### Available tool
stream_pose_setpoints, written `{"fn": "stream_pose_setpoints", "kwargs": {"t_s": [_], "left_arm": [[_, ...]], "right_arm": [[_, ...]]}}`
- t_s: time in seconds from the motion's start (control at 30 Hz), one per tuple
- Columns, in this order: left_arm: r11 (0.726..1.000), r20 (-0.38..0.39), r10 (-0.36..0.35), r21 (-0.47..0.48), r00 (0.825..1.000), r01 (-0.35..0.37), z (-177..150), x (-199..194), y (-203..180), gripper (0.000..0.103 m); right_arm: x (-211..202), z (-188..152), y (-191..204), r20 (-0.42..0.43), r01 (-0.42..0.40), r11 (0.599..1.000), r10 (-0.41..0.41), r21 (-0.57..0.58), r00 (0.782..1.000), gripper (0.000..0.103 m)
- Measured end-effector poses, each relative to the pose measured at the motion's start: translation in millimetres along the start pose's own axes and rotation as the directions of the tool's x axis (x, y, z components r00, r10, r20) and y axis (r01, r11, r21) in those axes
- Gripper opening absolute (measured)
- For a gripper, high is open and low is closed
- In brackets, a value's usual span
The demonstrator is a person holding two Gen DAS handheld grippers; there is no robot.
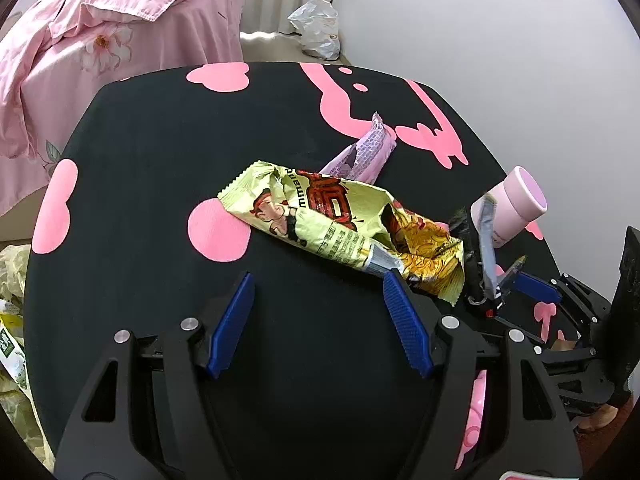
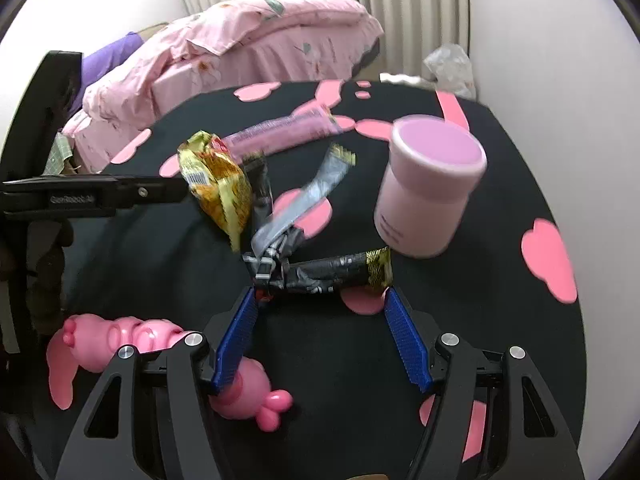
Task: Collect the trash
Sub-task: 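Grasp the black and silver wrappers with the right gripper while the left approaches the yellow packet, then grasp the purple wrapper with the left gripper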
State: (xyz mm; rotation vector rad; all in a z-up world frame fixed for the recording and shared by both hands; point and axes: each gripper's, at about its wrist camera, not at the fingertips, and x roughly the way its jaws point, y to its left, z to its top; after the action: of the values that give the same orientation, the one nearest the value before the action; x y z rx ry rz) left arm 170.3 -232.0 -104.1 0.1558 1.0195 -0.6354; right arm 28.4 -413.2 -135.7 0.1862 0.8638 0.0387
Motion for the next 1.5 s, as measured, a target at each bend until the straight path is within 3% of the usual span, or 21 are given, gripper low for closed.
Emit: {"fn": "stream_pose_setpoints", "kwargs": {"t_s": [0.13,0.23,0.27,0.37,0.47,0.6,0.63,0.67,0.7,0.77,0.8,1.0,1.1,1.33,1.5], "left_arm": [[0.999,0.014,-0.04,0.007,0.999,0.04,4,-4,0,0.064],[0.986,0.091,-0.166,0.019,0.982,0.165,16,-20,8,0.064],[0.984,0.111,-0.179,0.027,0.978,0.177,19,-22,10,0.064],[0.986,0.12,-0.154,0.077,0.981,0.145,40,-14,11,0.064],[0.977,0.054,-0.161,0.152,0.985,0.151,65,9,-3,0.064],[0.956,-0.027,-0.051,0.288,0.998,0.057,90,50,-35,0.063],[0.953,-0.05,-0.037,0.298,0.998,0.05,92,58,-38,0.056],[0.95,-0.086,-0.022,0.308,0.996,0.048,92,68,-43,0.051],[0.947,-0.117,-0.006,0.318,0.993,0.043,91,75,-46,0.038],[0.94,-0.1,0.049,0.34,0.994,-0.012,85,73,-53,0.027],[0.941,-0.106,0.042,0.337,0.993,-0.003,81,70,-54,0.021],[0.944,-0.117,0.037,0.331,0.992,0.004,48,44,-51,0.021],[0.947,-0.118,0.028,0.32,0.993,0.011,37,33,-46,0.021],[0.956,-0.114,0.017,0.293,0.993,0.017,20,14,-34,0.021],[0.965,-0.093,-0.026,0.258,0.995,0.049,15,0,-26,0.021]], "right_arm": [[-4,-1,-8,0.001,-0.016,0.999,0.016,0.048,1.0,0.063],[-14,-2,-12,0.017,-0.003,0.998,0.002,0.06,1.0,0.063],[-17,-3,-13,0.023,-0.002,0.998,0.001,0.062,1.0,0.063],[-27,-7,-19,0.05,0.001,0.997,-0.005,0.078,0.999,0.063],[-27,-8,-25,0.049,0.012,0.995,-0.017,0.095,0.999,0.063],[-28,-8,-24,0.044,0.021,0.996,-0.025,0.088,0.999,0.062],[-28,-8,-22,0.04,0.021,0.997,-0.024,0.077,0.999,0.062],[-28,-8,-22,0.034,0.023,0.997,-0.025,0.069,0.999,0.062],[-28,-9,-22,0.026,0.027,0.998,-0.029,0.062,0.999,0.062],[-27,-11,-23,0.004,0.037,0.998,-0.037,0.055,0.999,0.062],[-26,-12,-24,-0.005,0.041,0.998,-0.04,0.057,0.999,0.062],[-43,-3,-25,0.076,0.037,0.997,-0.042,0.068,0.996,0.063],[-28,9,-18,0.044,0.01,0.999,-0.011,0.042,0.999,0.063],[-1,27,2,0.019,0.029,0.999,-0.029,-0.04,0.999,0.063],[11,27,8,-0.02,-0.02,0.999,0.019,-0.04,1.0,0.063]]}}
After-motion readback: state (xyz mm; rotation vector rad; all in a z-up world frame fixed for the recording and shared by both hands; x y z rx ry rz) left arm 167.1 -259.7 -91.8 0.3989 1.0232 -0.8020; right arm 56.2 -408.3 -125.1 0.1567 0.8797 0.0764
